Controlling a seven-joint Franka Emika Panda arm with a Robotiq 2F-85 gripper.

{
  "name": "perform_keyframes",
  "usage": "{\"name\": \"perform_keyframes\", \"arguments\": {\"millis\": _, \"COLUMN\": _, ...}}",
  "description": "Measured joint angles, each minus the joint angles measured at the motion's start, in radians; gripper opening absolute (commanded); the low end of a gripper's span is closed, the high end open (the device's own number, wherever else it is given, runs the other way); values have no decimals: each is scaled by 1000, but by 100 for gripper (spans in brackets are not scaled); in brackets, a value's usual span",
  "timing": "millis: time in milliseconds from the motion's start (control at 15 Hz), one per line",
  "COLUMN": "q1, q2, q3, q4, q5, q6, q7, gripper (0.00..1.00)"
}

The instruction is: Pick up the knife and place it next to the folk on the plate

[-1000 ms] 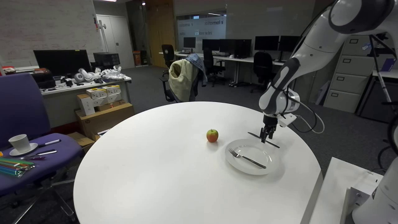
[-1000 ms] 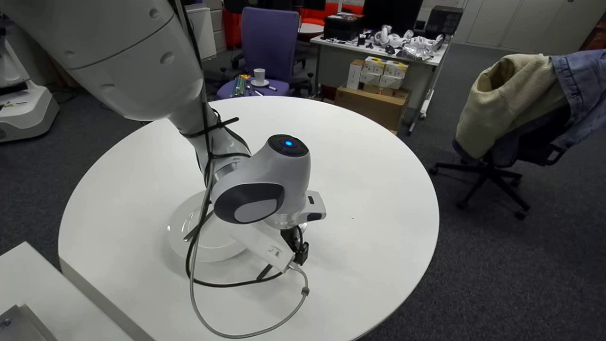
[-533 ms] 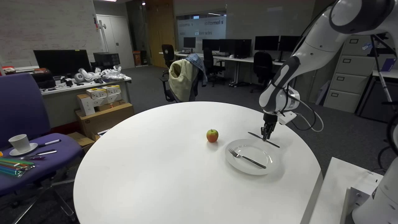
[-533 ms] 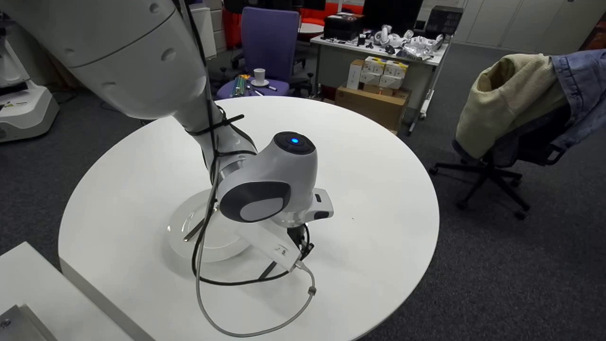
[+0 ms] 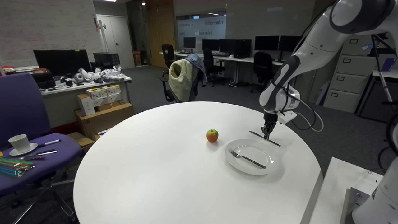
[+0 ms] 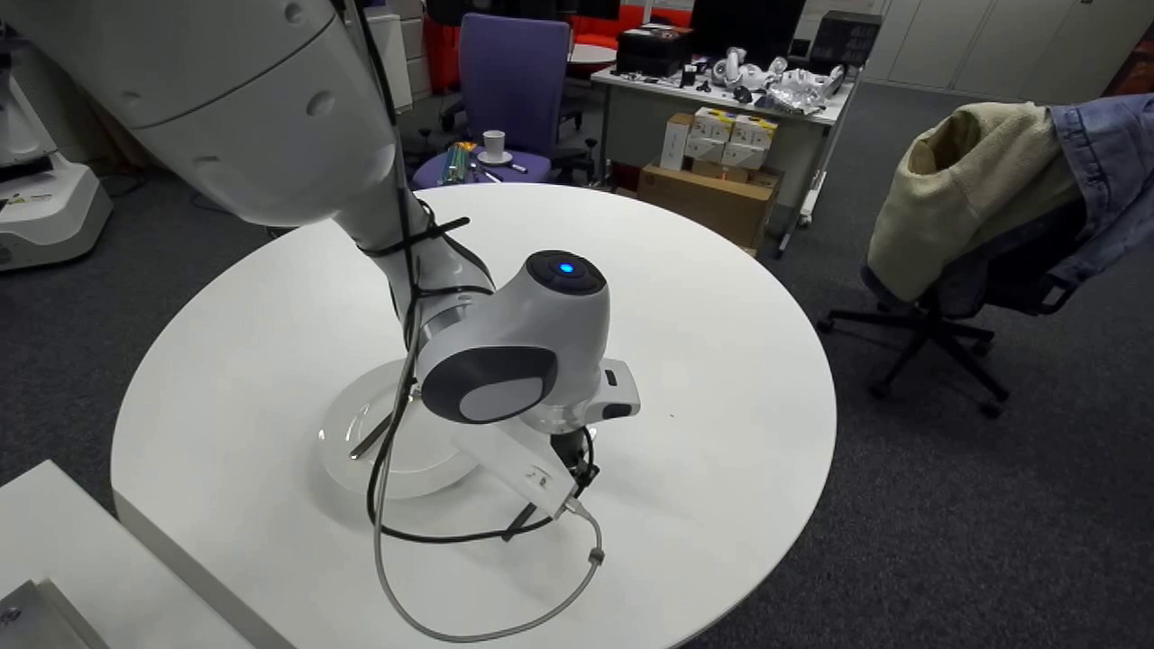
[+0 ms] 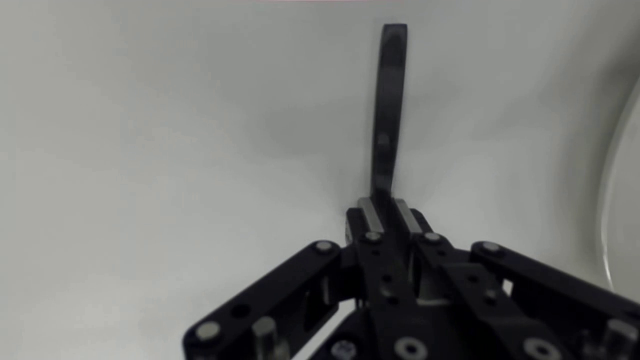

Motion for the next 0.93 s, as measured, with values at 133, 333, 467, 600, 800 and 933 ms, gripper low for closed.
{"name": "perform_keyframes", "arguments": {"millis": 133, "q1": 0, "q2": 0, "q3": 0, "q4": 0, "q5": 3, "q6": 0, "q7": 0, "gripper": 2}}
{"name": "perform_keyframes", "arguments": {"millis": 333, "q1": 0, "q2": -1, "q3": 0, "q4": 0, "q5": 5, "q6": 0, "q7": 0, "gripper": 2}}
{"name": "perform_keyframes", "arguments": {"millis": 467, "q1": 0, "q2": -1, "q3": 0, "q4": -1, "q5": 5, "q6": 0, "q7": 0, "gripper": 2}}
{"name": "perform_keyframes", "arguments": {"millis": 600, "q1": 0, "q2": -3, "q3": 0, "q4": -1, "q5": 5, "q6": 0, "q7": 0, "gripper": 2}}
{"name": "perform_keyframes", "arguments": {"millis": 800, "q1": 0, "q2": -11, "q3": 0, "q4": -1, "q5": 5, "q6": 0, "q7": 0, "gripper": 2}}
{"name": "perform_keyframes", "arguments": {"millis": 933, "q1": 0, "q2": -19, "q3": 0, "q4": -2, "q5": 5, "q6": 0, "q7": 0, "gripper": 2}}
